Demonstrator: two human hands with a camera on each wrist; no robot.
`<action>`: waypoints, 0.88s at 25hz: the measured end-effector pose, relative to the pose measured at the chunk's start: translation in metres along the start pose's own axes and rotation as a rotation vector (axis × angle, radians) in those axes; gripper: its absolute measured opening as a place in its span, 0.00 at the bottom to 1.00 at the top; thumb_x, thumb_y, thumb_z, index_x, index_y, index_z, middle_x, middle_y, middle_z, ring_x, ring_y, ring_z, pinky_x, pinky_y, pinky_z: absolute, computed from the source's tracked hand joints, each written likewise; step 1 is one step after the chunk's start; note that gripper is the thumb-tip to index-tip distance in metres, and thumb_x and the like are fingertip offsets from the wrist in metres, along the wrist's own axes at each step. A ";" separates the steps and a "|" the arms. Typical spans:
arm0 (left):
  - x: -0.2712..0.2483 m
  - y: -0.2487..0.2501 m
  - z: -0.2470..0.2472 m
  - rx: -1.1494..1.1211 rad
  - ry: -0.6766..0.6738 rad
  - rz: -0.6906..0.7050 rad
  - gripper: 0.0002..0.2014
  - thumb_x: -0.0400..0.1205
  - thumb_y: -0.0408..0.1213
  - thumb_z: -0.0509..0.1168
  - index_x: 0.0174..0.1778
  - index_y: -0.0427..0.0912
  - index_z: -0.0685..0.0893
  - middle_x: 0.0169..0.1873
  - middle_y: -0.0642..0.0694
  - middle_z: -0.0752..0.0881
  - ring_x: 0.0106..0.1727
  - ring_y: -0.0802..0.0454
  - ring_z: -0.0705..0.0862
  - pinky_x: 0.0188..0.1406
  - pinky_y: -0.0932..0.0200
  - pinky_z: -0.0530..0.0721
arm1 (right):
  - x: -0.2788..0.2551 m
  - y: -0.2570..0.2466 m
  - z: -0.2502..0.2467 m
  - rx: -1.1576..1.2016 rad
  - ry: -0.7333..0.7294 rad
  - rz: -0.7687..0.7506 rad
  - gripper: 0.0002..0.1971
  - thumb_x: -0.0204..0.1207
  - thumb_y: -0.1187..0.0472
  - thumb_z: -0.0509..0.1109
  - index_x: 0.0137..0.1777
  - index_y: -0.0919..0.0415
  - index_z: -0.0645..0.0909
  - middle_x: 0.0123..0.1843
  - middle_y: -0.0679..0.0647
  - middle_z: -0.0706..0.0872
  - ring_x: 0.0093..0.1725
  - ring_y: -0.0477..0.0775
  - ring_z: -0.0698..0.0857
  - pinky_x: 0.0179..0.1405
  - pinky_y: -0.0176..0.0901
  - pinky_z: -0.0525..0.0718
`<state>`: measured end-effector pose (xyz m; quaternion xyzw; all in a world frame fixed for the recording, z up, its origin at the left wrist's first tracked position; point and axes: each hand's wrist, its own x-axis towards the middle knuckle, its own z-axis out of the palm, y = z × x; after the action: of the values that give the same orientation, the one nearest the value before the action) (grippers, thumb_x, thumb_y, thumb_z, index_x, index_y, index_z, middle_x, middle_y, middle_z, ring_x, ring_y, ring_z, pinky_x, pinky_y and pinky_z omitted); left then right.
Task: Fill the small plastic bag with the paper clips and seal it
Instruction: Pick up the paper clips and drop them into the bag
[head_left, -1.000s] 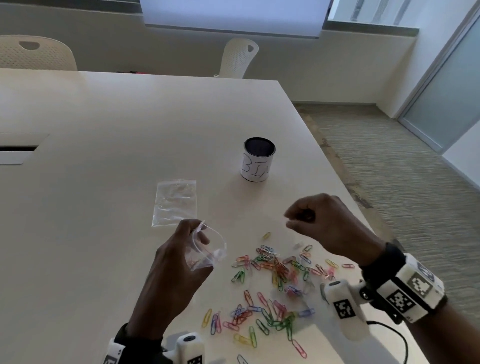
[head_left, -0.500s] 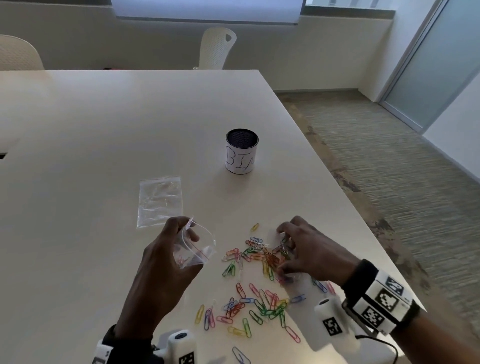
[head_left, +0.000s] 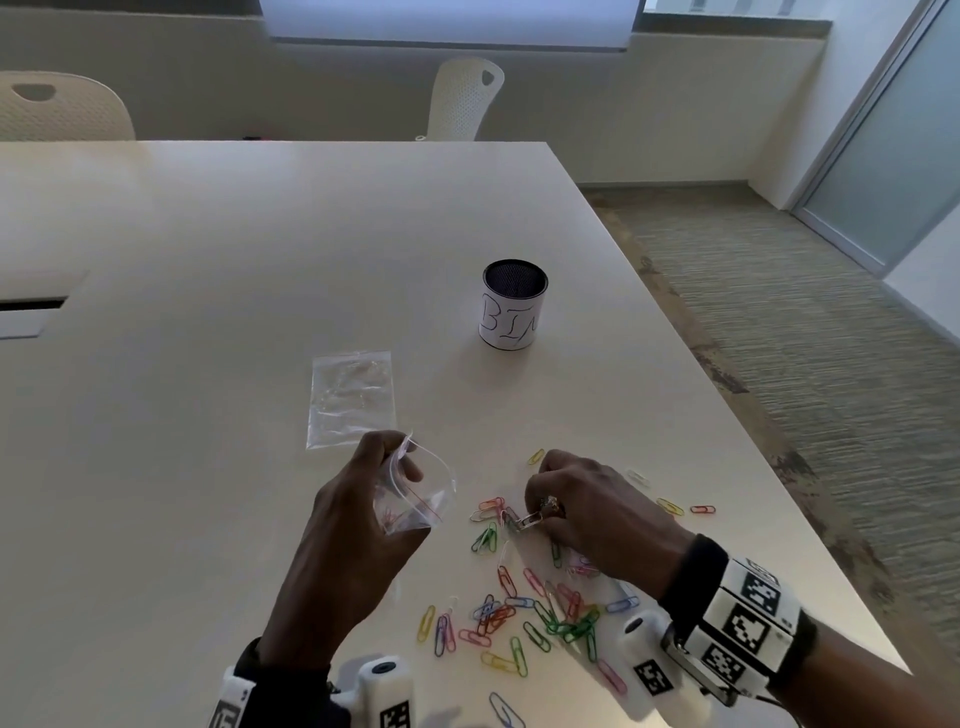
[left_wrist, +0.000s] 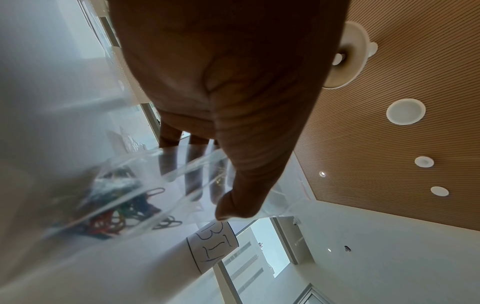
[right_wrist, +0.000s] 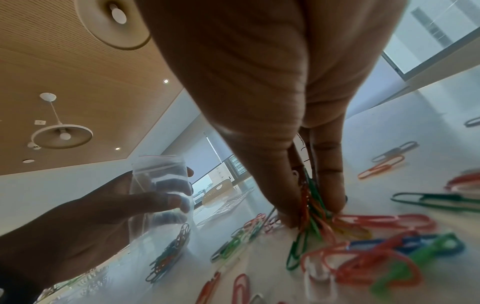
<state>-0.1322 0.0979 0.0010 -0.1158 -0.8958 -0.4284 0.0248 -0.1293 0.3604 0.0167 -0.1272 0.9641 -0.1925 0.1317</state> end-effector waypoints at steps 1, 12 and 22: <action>0.000 0.000 0.000 -0.001 0.000 0.001 0.30 0.73 0.36 0.84 0.64 0.60 0.76 0.51 0.63 0.88 0.51 0.59 0.89 0.43 0.63 0.87 | 0.001 0.001 0.000 0.000 0.015 0.000 0.06 0.83 0.59 0.76 0.58 0.52 0.90 0.62 0.47 0.84 0.54 0.47 0.88 0.57 0.34 0.87; 0.001 0.001 0.001 -0.036 -0.009 0.011 0.30 0.73 0.37 0.85 0.64 0.58 0.77 0.50 0.64 0.87 0.51 0.62 0.88 0.42 0.70 0.83 | 0.006 0.007 -0.032 0.638 0.089 0.096 0.04 0.75 0.69 0.82 0.49 0.63 0.94 0.41 0.57 0.96 0.42 0.54 0.96 0.49 0.41 0.94; 0.003 0.002 0.002 -0.040 -0.006 0.011 0.30 0.72 0.36 0.85 0.64 0.56 0.77 0.47 0.60 0.88 0.46 0.61 0.87 0.39 0.73 0.82 | 0.028 -0.078 -0.041 0.718 0.169 -0.141 0.05 0.75 0.68 0.82 0.50 0.61 0.95 0.41 0.53 0.97 0.41 0.48 0.96 0.50 0.41 0.94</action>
<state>-0.1347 0.1010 0.0020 -0.1224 -0.8864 -0.4459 0.0219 -0.1529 0.2964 0.0795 -0.1229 0.8315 -0.5366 0.0744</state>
